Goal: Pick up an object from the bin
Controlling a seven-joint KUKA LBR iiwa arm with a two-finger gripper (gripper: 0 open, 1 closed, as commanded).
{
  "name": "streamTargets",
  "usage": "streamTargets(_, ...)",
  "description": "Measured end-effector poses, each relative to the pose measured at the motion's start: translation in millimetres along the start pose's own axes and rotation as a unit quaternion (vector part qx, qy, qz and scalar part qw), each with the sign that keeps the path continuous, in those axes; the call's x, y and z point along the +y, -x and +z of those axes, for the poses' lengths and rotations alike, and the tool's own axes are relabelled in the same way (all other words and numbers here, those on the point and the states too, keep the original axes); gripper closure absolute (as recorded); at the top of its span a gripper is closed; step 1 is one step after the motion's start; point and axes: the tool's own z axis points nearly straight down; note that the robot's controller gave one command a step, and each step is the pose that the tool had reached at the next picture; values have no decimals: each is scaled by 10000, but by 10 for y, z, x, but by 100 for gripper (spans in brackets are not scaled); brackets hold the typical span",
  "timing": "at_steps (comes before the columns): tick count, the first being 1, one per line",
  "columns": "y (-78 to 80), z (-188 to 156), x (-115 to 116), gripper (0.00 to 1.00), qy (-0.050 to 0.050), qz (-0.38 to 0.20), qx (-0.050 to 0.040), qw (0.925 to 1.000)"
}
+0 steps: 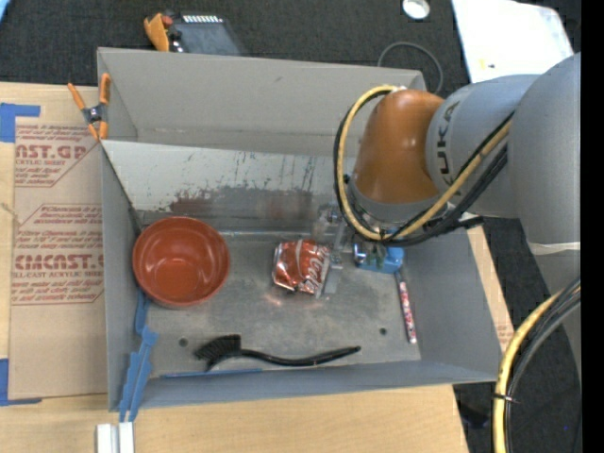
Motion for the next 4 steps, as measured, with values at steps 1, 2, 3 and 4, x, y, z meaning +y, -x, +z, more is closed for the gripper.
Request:
streamTargets(1,18,253,-46,0,12,-288,-15,9996)
streamTargets(2,-22,398,113,0,5,-2175,-40,9760)
streamTargets(3,1,391,-31,100,12,-430,-7,9991)
streamTargets(4,-1,386,-29,100,9,-443,-3,9990)
